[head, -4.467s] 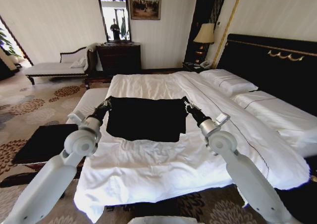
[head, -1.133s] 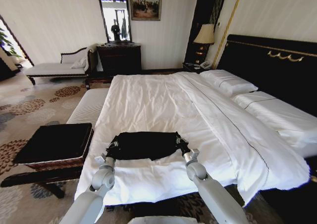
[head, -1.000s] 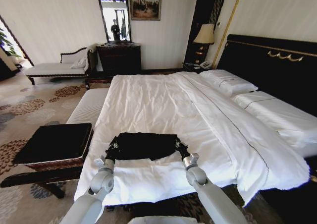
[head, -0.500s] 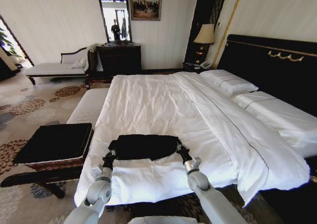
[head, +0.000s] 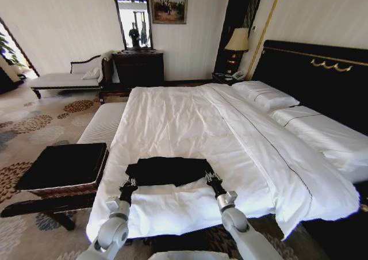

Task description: Fold the clothes on the bed and place them into the basket.

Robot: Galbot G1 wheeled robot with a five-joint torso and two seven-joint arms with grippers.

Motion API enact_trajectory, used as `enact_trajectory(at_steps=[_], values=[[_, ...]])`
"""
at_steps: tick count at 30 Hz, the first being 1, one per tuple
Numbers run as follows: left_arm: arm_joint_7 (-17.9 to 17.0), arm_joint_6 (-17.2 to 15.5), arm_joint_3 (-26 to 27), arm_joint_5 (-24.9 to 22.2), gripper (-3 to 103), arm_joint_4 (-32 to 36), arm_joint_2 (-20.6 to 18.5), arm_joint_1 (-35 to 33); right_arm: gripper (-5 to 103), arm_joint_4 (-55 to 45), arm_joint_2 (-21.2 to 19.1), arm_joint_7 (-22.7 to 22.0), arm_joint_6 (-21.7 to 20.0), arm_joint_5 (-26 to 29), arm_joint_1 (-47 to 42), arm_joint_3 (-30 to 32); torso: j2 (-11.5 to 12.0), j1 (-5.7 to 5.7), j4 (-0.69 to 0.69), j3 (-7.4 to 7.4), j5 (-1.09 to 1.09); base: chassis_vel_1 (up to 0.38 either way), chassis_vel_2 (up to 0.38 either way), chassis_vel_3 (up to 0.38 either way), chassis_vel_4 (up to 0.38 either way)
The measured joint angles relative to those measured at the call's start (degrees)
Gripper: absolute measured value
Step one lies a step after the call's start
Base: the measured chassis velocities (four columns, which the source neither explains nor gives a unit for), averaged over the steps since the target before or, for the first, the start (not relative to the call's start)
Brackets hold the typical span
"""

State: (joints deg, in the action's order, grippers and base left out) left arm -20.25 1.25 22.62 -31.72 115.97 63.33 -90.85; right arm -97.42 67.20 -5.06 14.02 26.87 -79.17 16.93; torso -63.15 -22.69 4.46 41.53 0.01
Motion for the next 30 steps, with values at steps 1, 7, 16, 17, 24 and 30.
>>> enact_trajectory(at_steps=[1, 7, 16, 17, 24, 30], values=[[0.0, 0.0, 0.0, 0.0, 20, 0.0, 0.0, 0.0, 42, 0.0, 0.0, 0.0, 0.0, 0.0, 0.0, 0.0, 0.0, 0.00, 0.00, 0.00, 0.00, 0.000, 0.000, 0.000, 0.000], [-0.3, -1.2, 1.7, 0.3, 42, 2.6, -1.3, 1.2, 65, -6.8, -1.3, -2.2, -3.1, 2.9, -2.1, 4.4, 0.0, 0.00, -0.01, -0.01, -0.02, 0.000, 0.000, 0.000, 0.000], [1.5, 4.2, 3.4, 10.5, 80, 3.3, 0.0, 0.0, 96, -12.6, 1.2, -6.1, -15.8, 24.9, -5.8, 8.0, 0.0, -0.01, 0.01, 0.00, -0.01, 0.000, 0.000, 0.000, 0.000], [1.5, 4.2, 3.4, 10.5, 80, 3.3, 0.0, 0.0, 96, -12.6, 1.2, -6.1, -15.8, 24.9, -5.8, 8.0, 0.0, -0.01, 0.01, 0.00, -0.01, 0.000, 0.000, 0.000, 0.000], [5.9, 10.5, 9.2, 17.6, 100, 5.4, 5.4, -12.9, 100, -12.6, 3.3, -8.8, -22.1, 40.5, -5.4, 10.6, 0.0, -0.01, -0.02, 0.00, -0.01, 0.000, 0.000, 0.000, 0.000], [6.2, 14.3, 10.3, 18.2, 100, 5.3, 7.9, -18.4, 100, -11.4, 5.7, -9.1, -23.7, 44.0, -4.7, 9.5, 0.0, 0.00, 0.00, 0.00, -0.01, 0.000, 0.000, 0.000, 0.000]])
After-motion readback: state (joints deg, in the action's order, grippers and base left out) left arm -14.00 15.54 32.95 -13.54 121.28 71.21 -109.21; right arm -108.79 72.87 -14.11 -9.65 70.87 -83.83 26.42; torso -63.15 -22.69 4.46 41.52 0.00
